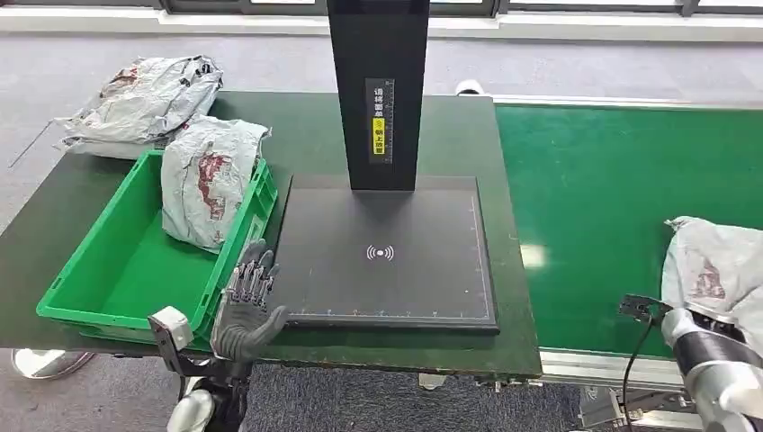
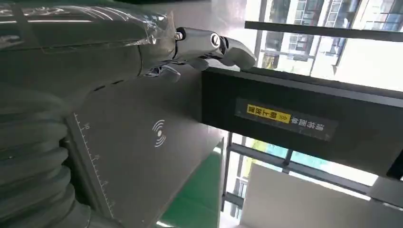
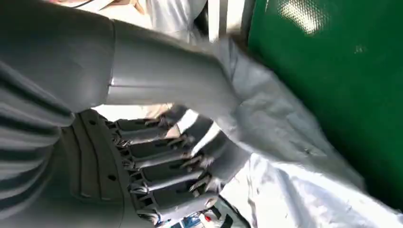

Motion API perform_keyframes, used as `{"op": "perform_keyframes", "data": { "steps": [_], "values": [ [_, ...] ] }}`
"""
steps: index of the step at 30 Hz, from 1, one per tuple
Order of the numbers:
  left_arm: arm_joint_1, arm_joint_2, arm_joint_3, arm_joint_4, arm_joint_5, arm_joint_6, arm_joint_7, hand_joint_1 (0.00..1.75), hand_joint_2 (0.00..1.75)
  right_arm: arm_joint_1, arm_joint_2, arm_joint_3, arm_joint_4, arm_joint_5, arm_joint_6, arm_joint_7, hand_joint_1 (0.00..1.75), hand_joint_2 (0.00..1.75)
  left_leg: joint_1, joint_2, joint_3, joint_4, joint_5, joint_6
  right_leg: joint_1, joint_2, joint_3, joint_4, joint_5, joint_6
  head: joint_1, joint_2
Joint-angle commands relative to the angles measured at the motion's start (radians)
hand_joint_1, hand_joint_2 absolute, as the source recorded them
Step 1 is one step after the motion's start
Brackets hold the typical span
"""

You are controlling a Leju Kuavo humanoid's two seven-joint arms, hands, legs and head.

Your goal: Moved the parcel from conveyor to table for the left to box.

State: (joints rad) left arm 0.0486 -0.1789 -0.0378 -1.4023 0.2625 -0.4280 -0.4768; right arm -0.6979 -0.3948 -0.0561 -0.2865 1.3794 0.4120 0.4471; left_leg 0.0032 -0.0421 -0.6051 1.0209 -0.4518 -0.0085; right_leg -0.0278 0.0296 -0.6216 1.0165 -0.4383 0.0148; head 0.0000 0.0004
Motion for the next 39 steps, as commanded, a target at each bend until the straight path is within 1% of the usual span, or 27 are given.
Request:
{"op": "perform_keyframes", "data": {
  "steps": [1, 4, 6, 13, 15, 16, 17, 18, 19, 20, 21, 22, 23, 24, 25, 27, 28, 30, 31, 32, 33, 34, 35, 36, 37, 38, 39],
  "values": [
    [-0.026, -0.005, 0.048, 0.067, 0.008, 0.003, 0.008, 0.0, 1.75, -0.05, 0.037, 0.051, 0.075, -0.007, 0.0, 0.002, 1.75, 1.75, 0.001, 0.008, 0.006, -0.003, -0.001, 0.0, 0.002, 0.001, 0.005, -0.004, 0.001, -0.003, 0.0, 0.0],
    [-0.028, -0.005, 0.054, 0.061, 0.009, 0.01, 0.007, 0.0, 1.75, -0.056, 0.038, 0.048, 0.077, -0.008, 0.004, 0.004, 1.75, 1.75, 0.0, 0.004, 0.003, -0.001, -0.001, 0.0, 0.001, 0.001, 0.002, -0.001, 0.0, -0.001, 0.0, 0.0],
    [-0.029, -0.002, 0.057, 0.056, 0.009, 0.01, 0.008, 0.0, 1.75, -0.058, 0.038, 0.048, 0.077, -0.008, 0.006, 0.004, 1.75, 1.75, 0.001, 0.007, 0.005, -0.002, -0.001, 0.0, 0.002, 0.001, 0.004, -0.002, 0.0, -0.002, 0.0, 0.0],
    [0.007, -0.004, 0.098, 0.001, 0.051, 0.016, 0.001, 0.0, 1.75, -0.053, 0.029, 0.037, 0.077, -0.008, 0.005, 0.0, 1.75, 1.75, 0.0, 0.005, 0.002, -0.001, -0.001, 0.0, 0.001, 0.001, 0.001, -0.001, 0.0, -0.001, 0.0, 0.0],
    [0.036, -0.01, 0.109, -0.022, 0.052, 0.01, -0.002, 0.0, 1.75, -0.037, 0.024, 0.017, 0.073, -0.024, -0.019, -0.01, 1.75, 1.75, 0.0, 0.005, 0.003, -0.001, -0.001, 0.0, 0.001, 0.001, 0.002, -0.001, 0.0, -0.001, 0.0, 0.0],
    [0.05, -0.016, 0.113, -0.035, 0.053, 0.007, -0.002, 0.0, 1.75, -0.03, 0.03, -0.019, 0.066, -0.055, -0.064, -0.026, 1.75, 1.75, 0.001, 0.006, 0.004, -0.001, -0.002, 0.0, 0.002, 0.001, 0.003, -0.002, 0.0, -0.002, 0.0, 0.0],
    [0.064, -0.02, 0.113, -0.047, 0.047, 0.003, 0.003, 0.0, 1.75, -0.03, 0.043, -0.083, 0.065, -0.112, -0.113, -0.059, 1.75, 1.75, 0.0, 0.004, 0.002, -0.001, -0.001, 0.0, 0.001, 0.0, 0.002, -0.001, 0.0, -0.001, 0.0, 0.0],
    [0.076, -0.019, 0.114, -0.058, 0.042, 0.003, 0.005, 0.0, 1.75, -0.031, 0.057, -0.155, 0.061, -0.182, -0.149, -0.122, 1.75, 1.75, 0.0, 0.006, 0.005, -0.002, -0.002, 0.0, 0.001, 0.001, 0.004, -0.002, 0.0, -0.002, 0.0, 0.0],
    [0.082, -0.018, 0.118, -0.07, 0.043, 0.008, 0.006, 0.0, 1.75, -0.037, 0.071, -0.264, 0.058, -0.29, -0.181, -0.202, 1.75, 1.75, 0.001, 0.005, 0.003, -0.001, -0.001, 0.0, 0.001, 0.001, 0.002, -0.002, 0.0, -0.001, 0.0, 0.0],
    [0.083, -0.014, 0.12, -0.076, 0.045, 0.009, 0.007, 0.0, 1.75, -0.041, 0.077, -0.294, 0.056, -0.322, -0.176, -0.241, 1.75, 1.75, 0.001, 0.006, 0.004, -0.001, -0.002, 0.0, 0.001, 0.002, 0.003, -0.002, 0.0, -0.002, 0.0, 0.0],
    [0.082, -0.013, 0.123, -0.078, 0.046, 0.01, 0.009, 0.0, 1.75, -0.045, 0.077, -0.294, 0.056, -0.322, -0.174, -0.24, 1.75, 1.75, 0.0, 0.005, 0.002, -0.001, -0.001, 0.0, 0.001, 0.002, 0.002, -0.001, 0.0, -0.001, 0.0, 0.0],
    [0.08, -0.013, 0.126, -0.082, 0.049, 0.013, 0.012, 0.0, 1.75, -0.049, 0.083, -0.356, 0.053, -0.388, -0.164, -0.3, 1.75, 1.75, 0.001, 0.008, 0.004, -0.001, -0.002, 0.0, 0.002, 0.002, 0.003, -0.002, 0.0, -0.002, 0.0, 0.0],
    [0.079, -0.016, 0.13, -0.085, 0.05, 0.023, 0.013, 0.0, 1.75, -0.056, 0.089, -0.433, 0.05, -0.473, -0.134, -0.388, 1.75, 1.75, 0.0, 0.006, 0.002, -0.001, -0.001, 0.0, 0.001, 0.002, 0.001, -0.001, 0.0, -0.001, 0.0, 0.0],
    [0.075, -0.017, 0.133, -0.089, 0.048, 0.032, 0.013, 0.0, 1.75, -0.07, 0.092, -0.468, 0.039, -0.521, -0.089, -0.488, 1.75, 1.75, 0.001, 0.008, 0.004, -0.001, -0.002, 0.0, 0.002, 0.002, 0.002, -0.002, 0.0, -0.002, 0.0, 0.0],
    [0.077, -0.023, 0.139, -0.098, 0.044, 0.046, 0.009, 0.0, 1.75, -0.094, 0.101, -0.516, 0.034, -0.587, -0.046, -0.579, 1.75, 1.75, 0.0, 0.005, 0.001, 0.0, -0.001, 0.0, 0.001, 0.001, 0.0, 0.0, 0.0, -0.001, 0.0, 0.0],
    [0.09, -0.036, 0.148, -0.125, 0.038, 0.058, 0.01, 0.0, 1.75, -0.148, 0.138, -0.545, 0.004, -0.652, -0.027, -0.673, 1.75, 1.75, 0.0, 0.006, 0.0, 0.0, -0.001, 0.0, 0.001, 0.002, -0.001, 0.0, 0.001, -0.001, 0.0, 0.0],
    [0.093, -0.041, 0.151, -0.129, 0.036, 0.056, 0.011, 0.0, 1.75, -0.165, 0.157, -0.55, -0.013, -0.682, 0.001, -0.719, 1.75, 1.75, -0.001, 0.013, 0.001, 0.0, -0.002, 0.0, 0.0, 0.008, -0.002, 0.001, 0.002, -0.002, 0.0, 0.0],
    [0.086, -0.057, 0.152, -0.114, 0.018, 0.052, 0.018, 0.0, 1.75, -0.173, 0.203, -0.541, -0.063, -0.742, 0.033, -0.77, 1.75, 1.75, -0.001, 0.015, -0.007, 0.002, -0.003, 0.0, 0.0, 0.008, -0.001, 0.002, 0.001, -0.002, 0.0, 0.0],
    [0.078, -0.064, 0.149, -0.101, -0.013, 0.06, 0.012, 0.0, 1.75, -0.169, 0.222, -0.518, -0.096, -0.775, 0.041, -0.797, 1.75, 1.75, -0.001, 0.013, -0.008, -0.001, -0.001, 0.0, 0.0, 0.007, -0.001, 0.0, 0.002, -0.002, 0.0, 0.0],
    [0.069, -0.068, 0.142, -0.089, -0.04, 0.071, 0.001, 0.0, 1.75, -0.166, 0.243, -0.492, -0.129, -0.805, 0.048, -0.807, 1.75, 1.75, 0.0, 0.014, -0.007, -0.001, -0.001, 0.0, 0.001, 0.007, -0.001, -0.001, 0.002, -0.002, 0.0, 0.0],
    [0.062, -0.067, 0.136, -0.08, -0.05, 0.072, -0.004, 0.0, 1.75, -0.163, 0.26, -0.464, -0.163, -0.825, 0.033, -0.819, 1.75, 1.75, 0.0, 0.01, 0.001, -0.002, 0.0, 0.0, 0.001, 0.005, -0.001, -0.001, 0.002, -0.002, 0.0, 0.0],
    [0.056, -0.067, 0.133, -0.075, -0.053, 0.073, -0.006, 0.0, 1.75, -0.168, 0.273, -0.449, -0.181, -0.853, 0.044, -0.829, 1.75, 1.75, 0.001, 0.012, 0.004, -0.002, -0.001, 0.0, 0.002, 0.005, 0.001, -0.002, 0.001, -0.002, 0.0, 0.0],
    [0.043, -0.064, 0.128, -0.064, -0.057, 0.076, -0.007, 0.0, 1.75, -0.178, 0.29, -0.406, -0.217, -0.889, 0.052, -0.834, 1.75, 1.75, 0.001, 0.009, 0.003, -0.001, 0.0, -0.001, 0.001, 0.004, 0.001, -0.001, 0.001, -0.002, 0.0, 0.0],
    [0.034, -0.062, 0.128, -0.056, -0.057, 0.079, -0.008, 0.0, 1.75, -0.191, 0.303, -0.383, -0.24, -0.919, 0.061, -0.833, 1.75, 1.75, 0.0, 0.012, 0.004, -0.001, 0.0, -0.001, 0.001, 0.007, 0.001, -0.001, 0.002, -0.003, 0.0, 0.0],
    [0.026, -0.061, 0.128, -0.05, -0.056, 0.08, -0.007, 0.0, 1.75, -0.198, 0.311, -0.34, -0.268, -0.959, 0.075, -0.824, 1.75, 1.75, 0.0, 0.01, 0.002, -0.001, 0.001, -0.001, 0.0, 0.006, -0.001, 0.0, 0.002, -0.002, 0.0, 0.0],
    [0.016, -0.059, 0.127, -0.042, -0.056, 0.079, -0.007, 0.0, 1.75, -0.221, 0.325, -0.291, -0.293, -1.003, 0.09, -0.815, 1.75, 1.75, 0.0, 0.012, 0.003, -0.001, 0.0, -0.001, 0.001, 0.006, 0.0, 0.0, 0.002, -0.003, 0.0, 0.0],
    [0.014, -0.059, 0.128, -0.039, -0.055, 0.079, -0.006, 0.0, 1.75, -0.227, 0.33, -0.25, -0.311, -1.05, 0.07, -0.781, 1.75, 1.75, -0.001, 0.01, 0.002, -0.001, 0.001, -0.001, 0.0, 0.006, -0.001, 0.001, 0.002, -0.002, 0.0, 0.0]
  ]
}}
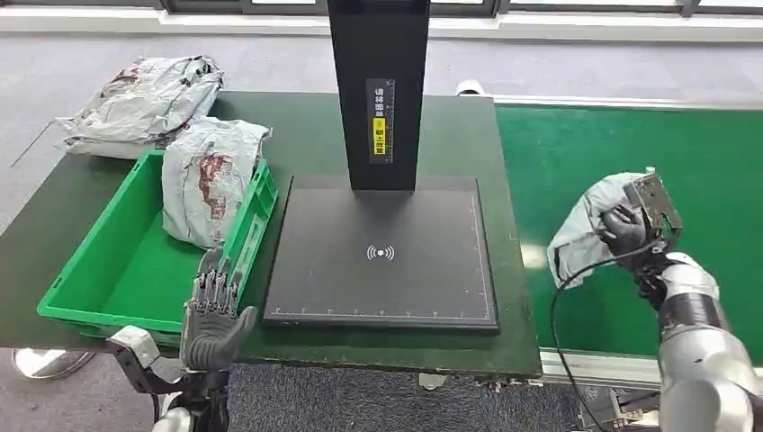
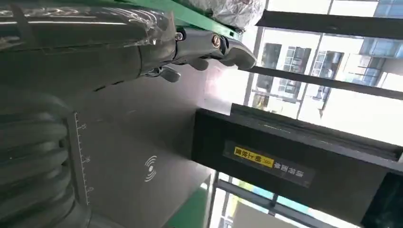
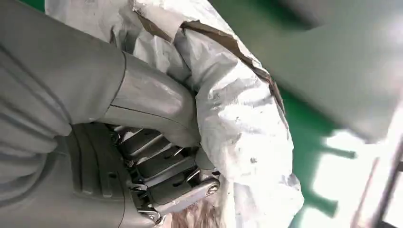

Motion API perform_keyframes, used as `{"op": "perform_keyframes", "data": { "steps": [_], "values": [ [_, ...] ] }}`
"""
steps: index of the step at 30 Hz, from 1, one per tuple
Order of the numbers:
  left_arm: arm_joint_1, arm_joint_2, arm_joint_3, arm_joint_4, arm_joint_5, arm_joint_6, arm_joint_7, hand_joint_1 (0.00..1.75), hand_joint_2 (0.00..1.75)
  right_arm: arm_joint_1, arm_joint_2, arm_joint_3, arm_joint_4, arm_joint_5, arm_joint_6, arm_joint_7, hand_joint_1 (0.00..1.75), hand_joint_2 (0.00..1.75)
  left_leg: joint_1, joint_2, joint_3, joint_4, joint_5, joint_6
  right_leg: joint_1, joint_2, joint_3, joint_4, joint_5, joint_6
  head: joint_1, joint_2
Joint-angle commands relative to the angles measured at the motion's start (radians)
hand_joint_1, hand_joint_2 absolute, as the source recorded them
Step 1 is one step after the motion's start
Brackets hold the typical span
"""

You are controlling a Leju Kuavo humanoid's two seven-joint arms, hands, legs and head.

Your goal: Moved the parcel from conveyor to table for the left to box.

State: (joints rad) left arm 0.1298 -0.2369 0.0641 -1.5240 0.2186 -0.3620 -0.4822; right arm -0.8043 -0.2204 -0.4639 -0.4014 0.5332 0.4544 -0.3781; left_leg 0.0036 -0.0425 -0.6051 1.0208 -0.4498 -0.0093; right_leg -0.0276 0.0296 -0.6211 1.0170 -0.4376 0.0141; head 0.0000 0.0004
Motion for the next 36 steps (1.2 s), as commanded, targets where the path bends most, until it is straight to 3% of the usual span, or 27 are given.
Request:
{"op": "perform_keyframes", "data": {
  "steps": [1, 7, 13, 17, 22, 23, 24, 29, 36],
  "values": [
    [-0.069, 0.0, 0.026, 0.083, -0.011, 0.013, -0.001, 0.0, 1.75, -0.121, 0.155, 0.192, -0.21, -0.235, 0.025, 0.049, 1.75, 1.75, -0.001, 0.009, 0.0, 0.0, -0.001, 0.0, -0.001, 0.005, -0.003, 0.001, 0.001, -0.001, 0.0, 0.0],
    [-0.074, 0.004, 0.026, 0.086, -0.012, 0.011, 0.0, 0.0, 1.75, -0.138, 0.199, 0.419, -0.296, -0.364, 0.004, 0.079, 1.75, 1.75, 0.0, 0.014, 0.004, -0.001, -0.001, -0.001, 0.001, 0.008, -0.001, 0.0, 0.002, -0.003, 0.0, 0.0],
    [-0.085, 0.016, 0.006, 0.116, -0.013, 0.011, -0.002, 0.0, 1.75, -0.163, 0.284, 0.59, -0.241, -0.422, -0.017, 0.113, 1.75, 1.75, 0.0, 0.011, 0.003, -0.001, -0.001, -0.001, 0.0, 0.007, -0.001, 0.0, 0.001, -0.002, 0.0, 0.0],
    [-0.058, 0.005, -0.009, 0.098, -0.021, -0.001, -0.005, 0.0, 1.75, -0.016, 0.327, 0.733, -0.265, -0.441, -0.006, 0.136, 1.75, 1.75, 0.002, 0.012, 0.009, -0.004, -0.001, -0.001, 0.003, 0.006, 0.005, -0.005, 0.001, -0.003, 0.0, 0.0],
    [-0.079, 0.011, -0.017, 0.093, -0.022, -0.012, 0.012, 0.0, 1.75, 0.019, 0.364, 0.854, -0.192, -0.465, -0.038, 0.154, 1.75, 1.75, 0.003, 0.008, 0.006, -0.002, -0.001, -0.001, 0.004, 0.004, 0.003, -0.002, 0.0, -0.002, 0.0, 0.0],
    [-0.089, 0.018, -0.022, 0.098, 0.009, -0.041, 0.028, 0.0, 1.75, 0.02, 0.364, 0.893, -0.154, -0.482, -0.022, 0.167, 0.38, 1.75, 0.003, 0.009, 0.007, -0.003, -0.001, -0.001, 0.003, 0.005, 0.004, -0.002, 0.0, -0.003, 0.0, 0.0],
    [-0.096, 0.024, -0.026, 0.1, 0.01, -0.043, 0.031, 0.0, 1.75, 0.024, 0.367, 0.915, -0.127, -0.497, -0.016, 0.179, 0.02, 1.75, 0.003, 0.007, 0.006, -0.002, -0.001, -0.001, 0.003, 0.004, 0.003, -0.002, 0.0, -0.003, 0.0, 0.0],
    [-0.098, 0.048, -0.037, 0.113, 0.02, -0.03, 0.034, 0.0, 1.75, 0.026, 0.384, 0.987, -0.037, -0.563, -0.003, 0.185, 0.0, 1.75, 0.003, 0.005, 0.005, -0.002, 0.0, -0.002, 0.003, 0.002, 0.003, -0.002, 0.0, -0.003, 0.0, 0.0],
    [-0.096, 0.057, -0.054, 0.128, 0.033, -0.031, 0.025, 0.0, 1.75, 0.031, 0.373, 1.004, -0.078, -0.602, -0.002, 0.156, 0.0, 1.75, 0.002, 0.003, 0.003, -0.001, 0.0, -0.001, 0.002, 0.001, 0.001, 0.0, -0.001, -0.002, 0.0, 0.0]
  ]
}}
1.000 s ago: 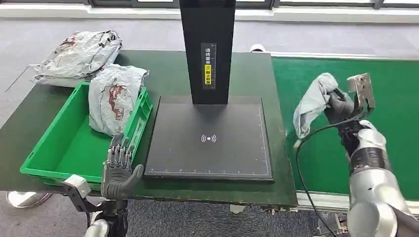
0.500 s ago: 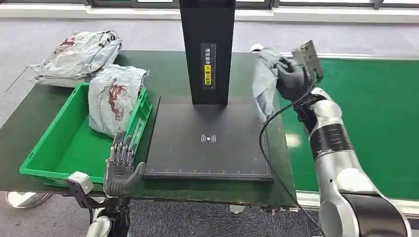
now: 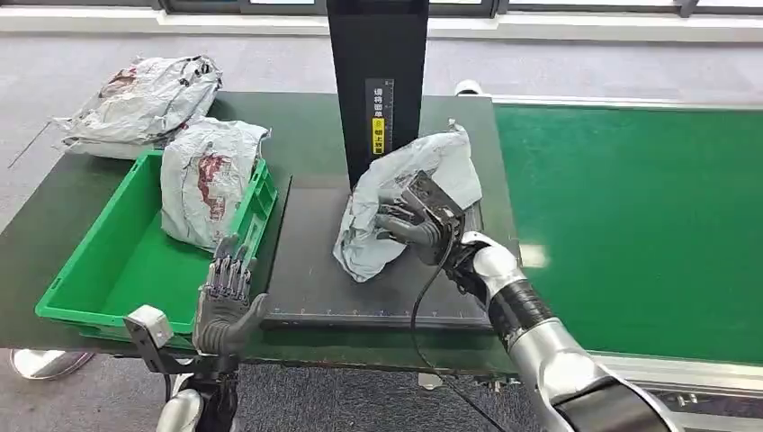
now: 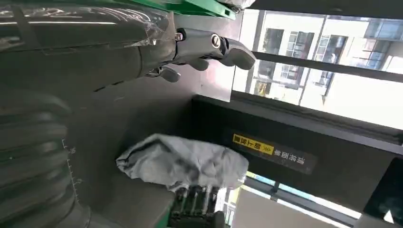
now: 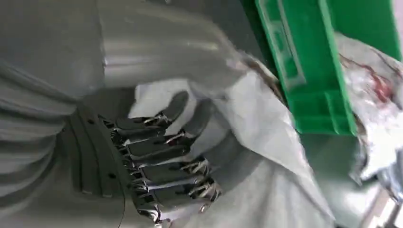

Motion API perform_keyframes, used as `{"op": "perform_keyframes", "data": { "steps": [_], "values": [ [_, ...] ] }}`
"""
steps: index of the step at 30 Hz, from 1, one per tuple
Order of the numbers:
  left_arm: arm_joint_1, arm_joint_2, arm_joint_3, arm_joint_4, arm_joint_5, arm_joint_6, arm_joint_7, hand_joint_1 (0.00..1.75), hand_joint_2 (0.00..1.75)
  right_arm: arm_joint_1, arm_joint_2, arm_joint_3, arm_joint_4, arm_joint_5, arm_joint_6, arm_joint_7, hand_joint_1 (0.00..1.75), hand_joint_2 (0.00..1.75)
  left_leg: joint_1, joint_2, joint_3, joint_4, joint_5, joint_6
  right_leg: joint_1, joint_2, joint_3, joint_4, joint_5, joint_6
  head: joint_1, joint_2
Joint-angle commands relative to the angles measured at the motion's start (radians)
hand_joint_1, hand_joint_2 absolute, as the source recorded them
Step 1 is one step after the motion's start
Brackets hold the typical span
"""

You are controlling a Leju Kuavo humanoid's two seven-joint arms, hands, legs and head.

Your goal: Moved the parcel from conveyor to table for the left to box.

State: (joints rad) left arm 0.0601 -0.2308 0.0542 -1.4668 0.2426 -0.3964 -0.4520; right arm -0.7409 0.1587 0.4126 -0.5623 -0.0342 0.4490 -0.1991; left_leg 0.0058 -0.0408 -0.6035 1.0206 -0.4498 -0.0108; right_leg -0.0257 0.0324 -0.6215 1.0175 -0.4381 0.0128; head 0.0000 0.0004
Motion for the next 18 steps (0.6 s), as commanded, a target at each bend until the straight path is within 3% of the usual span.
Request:
{"op": "perform_keyframes", "data": {
  "steps": [1, 10, 18],
  "values": [
    [-0.029, 0.051, -0.045, 0.075, 0.009, 0.004, -0.006, 0.0, 1.75, -0.036, -0.01, 0.129, 0.078, -0.036, 0.007, -0.023, 0.0, 1.75, 0.001, 0.003, 0.003, -0.001, -0.001, 0.0, 0.001, -0.002, 0.003, -0.002, 0.0, -0.001, 0.0, 0.0],
    [-0.01, 0.062, -0.055, 0.1, 0.01, 0.004, -0.038, 0.0, 1.75, -0.06, -0.101, 0.193, -0.093, -0.036, 0.043, -0.141, 0.0, 1.75, 0.0, 0.001, 0.0, 0.0, 0.0, 0.0, 0.0, -0.002, 0.0, 0.0, 0.0, -0.001, 0.0, 0.0],
    [0.012, 0.071, -0.038, 0.085, 0.018, 0.005, -0.057, 0.0, 1.75, 0.119, -0.226, 0.026, -0.608, -0.177, 0.023, -0.129, 0.0, 1.75, 0.001, 0.0, 0.002, -0.001, -0.001, 0.001, 0.002, -0.006, 0.004, -0.003, -0.001, -0.001, 0.0, 0.0]
  ]
}}
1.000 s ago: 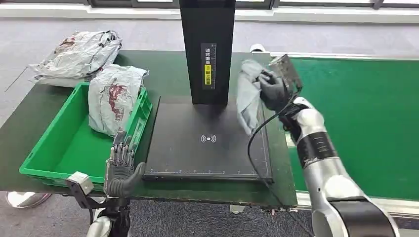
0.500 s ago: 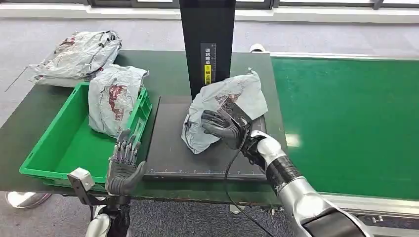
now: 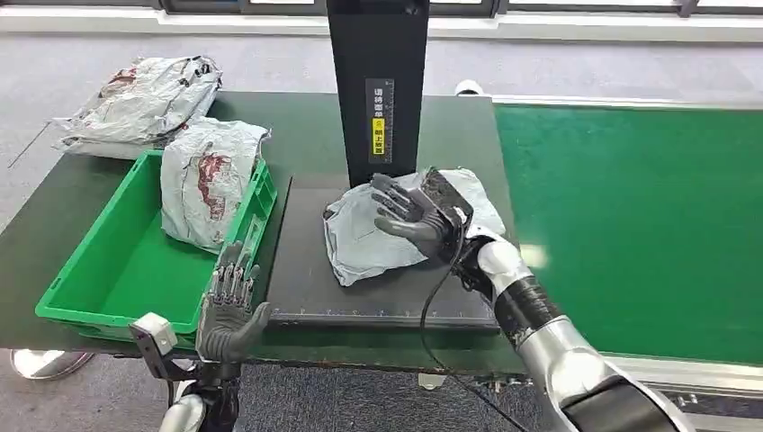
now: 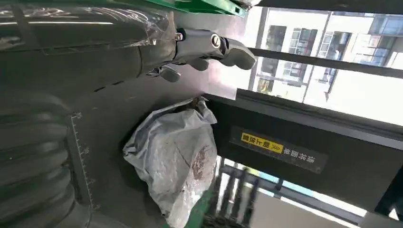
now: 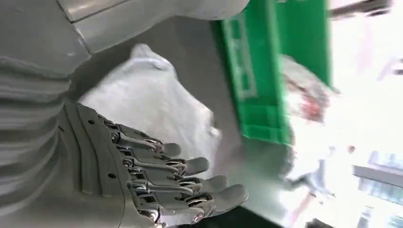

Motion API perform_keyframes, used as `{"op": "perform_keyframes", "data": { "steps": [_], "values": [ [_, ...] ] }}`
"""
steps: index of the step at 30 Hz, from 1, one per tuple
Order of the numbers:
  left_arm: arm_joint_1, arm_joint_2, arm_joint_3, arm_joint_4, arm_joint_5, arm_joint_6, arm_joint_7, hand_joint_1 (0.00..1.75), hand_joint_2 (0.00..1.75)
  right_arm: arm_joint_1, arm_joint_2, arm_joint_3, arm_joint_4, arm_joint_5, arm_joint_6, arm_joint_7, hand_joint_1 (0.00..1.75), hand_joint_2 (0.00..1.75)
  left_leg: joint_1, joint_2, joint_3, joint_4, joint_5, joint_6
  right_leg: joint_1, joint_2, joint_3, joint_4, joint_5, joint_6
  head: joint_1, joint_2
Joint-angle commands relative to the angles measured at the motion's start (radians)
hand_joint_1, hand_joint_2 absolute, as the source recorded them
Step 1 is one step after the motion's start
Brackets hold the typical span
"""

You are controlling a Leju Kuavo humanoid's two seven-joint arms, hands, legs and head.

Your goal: Moved the parcel from conveyor to table for the left to box.

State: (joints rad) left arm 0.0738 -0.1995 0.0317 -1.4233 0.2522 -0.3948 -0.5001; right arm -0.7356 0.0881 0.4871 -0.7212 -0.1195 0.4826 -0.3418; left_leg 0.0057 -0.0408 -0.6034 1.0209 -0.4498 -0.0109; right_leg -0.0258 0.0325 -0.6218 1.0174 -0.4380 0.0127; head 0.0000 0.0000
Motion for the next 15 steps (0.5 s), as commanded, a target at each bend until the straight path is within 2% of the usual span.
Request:
{"op": "perform_keyframes", "data": {
  "steps": [1, 5, 7, 11, 13, 15],
  "values": [
    [0.004, 0.034, -0.01, 0.033, 0.005, 0.007, -0.009, 0.0, 1.75, 0.158, -0.162, -0.096, -0.523, -0.101, -0.024, 0.01, 0.0, 1.75, 0.0, -0.002, 0.001, -0.001, 0.0, 0.0, 0.001, -0.006, 0.003, -0.002, -0.001, -0.001, 0.0, 0.0],
    [0.01, 0.015, 0.0, 0.002, -0.023, 0.033, 0.005, 0.0, 1.75, 0.258, -0.157, -0.201, -0.671, -0.083, -0.073, 0.026, 0.0, 1.75, 0.001, -0.003, 0.002, -0.001, -0.001, 0.0, 0.002, -0.009, 0.005, -0.003, -0.002, -0.001, 0.0, 0.0],
    [0.014, -0.002, 0.011, -0.019, -0.073, 0.069, 0.013, 0.0, 1.75, 0.343, -0.136, -0.253, -0.771, -0.004, -0.15, 0.011, 0.0, 1.75, 0.001, -0.002, 0.003, -0.001, -0.001, 0.0, 0.002, -0.008, 0.004, -0.003, -0.002, -0.002, 0.0, 0.0],
    [0.019, -0.008, -0.002, -0.053, -0.198, 0.151, 0.018, 0.0, 1.75, 0.46, -0.112, -0.269, -0.886, 0.097, -0.232, -0.009, 0.0, 1.75, 0.001, -0.003, 0.003, -0.002, -0.002, 0.0, 0.003, -0.009, 0.006, -0.004, -0.002, -0.002, 0.0, 0.0],
    [0.005, -0.011, -0.043, -0.077, -0.377, 0.259, 0.04, 0.0, 1.75, 0.544, -0.07, -0.259, -0.947, 0.149, -0.286, -0.011, 0.0, 1.75, 0.001, 0.0, 0.003, -0.002, -0.003, 0.0, 0.002, -0.007, 0.005, -0.003, -0.003, -0.002, 0.0, 0.0],
    [-0.02, -0.008, -0.078, -0.07, -0.466, 0.291, 0.068, 0.0, 1.75, 0.581, -0.051, -0.242, -0.951, 0.129, -0.287, -0.003, 0.0, 1.75, 0.002, -0.001, 0.004, -0.002, -0.003, -0.001, 0.003, -0.009, 0.006, -0.004, -0.003, -0.002, 0.0, 0.0]
  ]
}}
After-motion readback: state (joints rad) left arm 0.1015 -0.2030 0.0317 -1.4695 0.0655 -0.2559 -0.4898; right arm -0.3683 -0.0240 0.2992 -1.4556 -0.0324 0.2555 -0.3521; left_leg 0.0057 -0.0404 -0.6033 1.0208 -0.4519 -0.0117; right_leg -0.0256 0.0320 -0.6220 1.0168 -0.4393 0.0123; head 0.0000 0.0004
